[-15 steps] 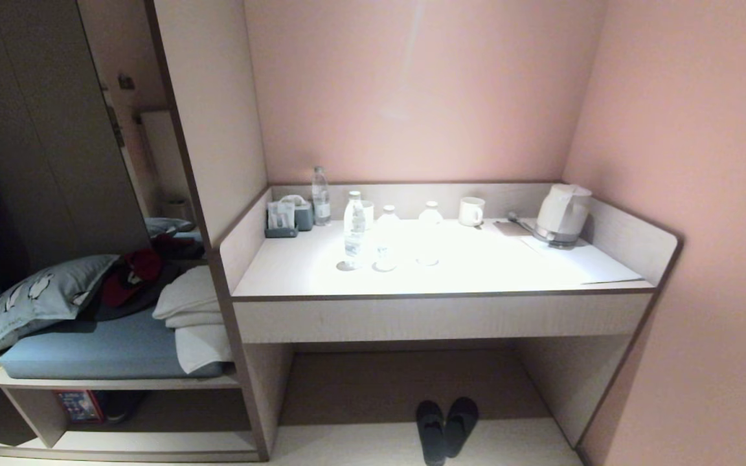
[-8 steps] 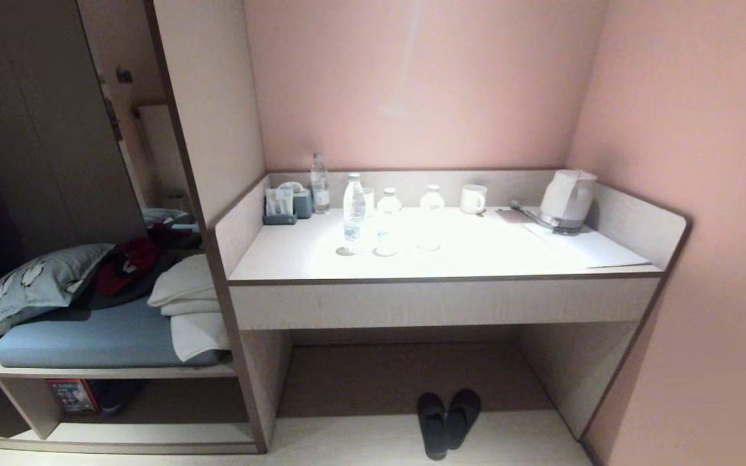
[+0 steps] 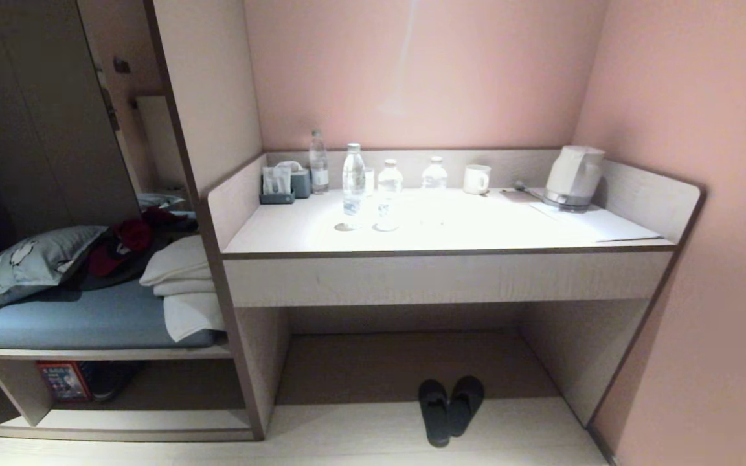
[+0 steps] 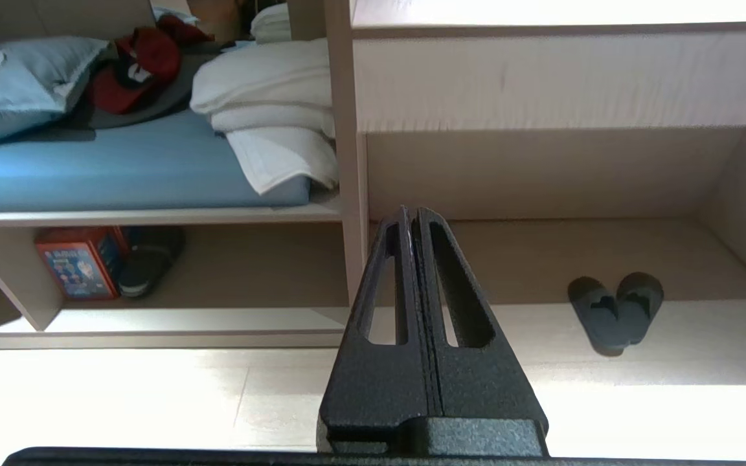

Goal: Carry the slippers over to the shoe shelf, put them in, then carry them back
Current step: Pick up the slippers on the floor

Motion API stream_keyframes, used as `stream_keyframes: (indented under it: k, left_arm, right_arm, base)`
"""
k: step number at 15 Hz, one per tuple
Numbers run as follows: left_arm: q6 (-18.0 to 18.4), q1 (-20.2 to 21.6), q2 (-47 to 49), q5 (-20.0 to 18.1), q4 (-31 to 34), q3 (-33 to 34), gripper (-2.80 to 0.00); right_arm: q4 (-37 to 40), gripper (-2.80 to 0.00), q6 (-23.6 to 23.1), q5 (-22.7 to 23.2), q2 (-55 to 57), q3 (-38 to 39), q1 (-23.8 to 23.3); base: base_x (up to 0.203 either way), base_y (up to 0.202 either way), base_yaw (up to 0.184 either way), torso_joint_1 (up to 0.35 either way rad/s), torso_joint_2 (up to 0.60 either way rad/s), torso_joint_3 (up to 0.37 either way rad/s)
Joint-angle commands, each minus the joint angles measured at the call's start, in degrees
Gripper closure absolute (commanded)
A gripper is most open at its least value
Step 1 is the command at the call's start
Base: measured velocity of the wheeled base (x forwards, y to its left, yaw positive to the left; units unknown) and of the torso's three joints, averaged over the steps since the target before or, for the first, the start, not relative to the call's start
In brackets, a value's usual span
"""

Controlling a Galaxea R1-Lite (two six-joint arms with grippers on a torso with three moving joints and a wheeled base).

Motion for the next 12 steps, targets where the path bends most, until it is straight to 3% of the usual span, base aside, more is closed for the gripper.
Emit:
stream_keyframes:
  k: [1, 12]
  left_arm:
    - [0.00, 0.01, 0.03, 0.03, 0.00, 0.00, 0.00]
    - [0.00, 0.01, 0.06, 0.03, 0.00, 0.00, 0.00]
  right_arm:
    - [0.02, 0.00, -0.02, 0.02, 0.09, 0.03, 0.02]
    - [0.02, 0.00, -0.02, 0.02, 0.09, 0.01, 0.02]
  base:
    - [0.000, 0.000, 0.000, -0.181, 0.48, 0.296]
    - [0.000, 0.000, 0.000, -0.148, 0.47, 0.314]
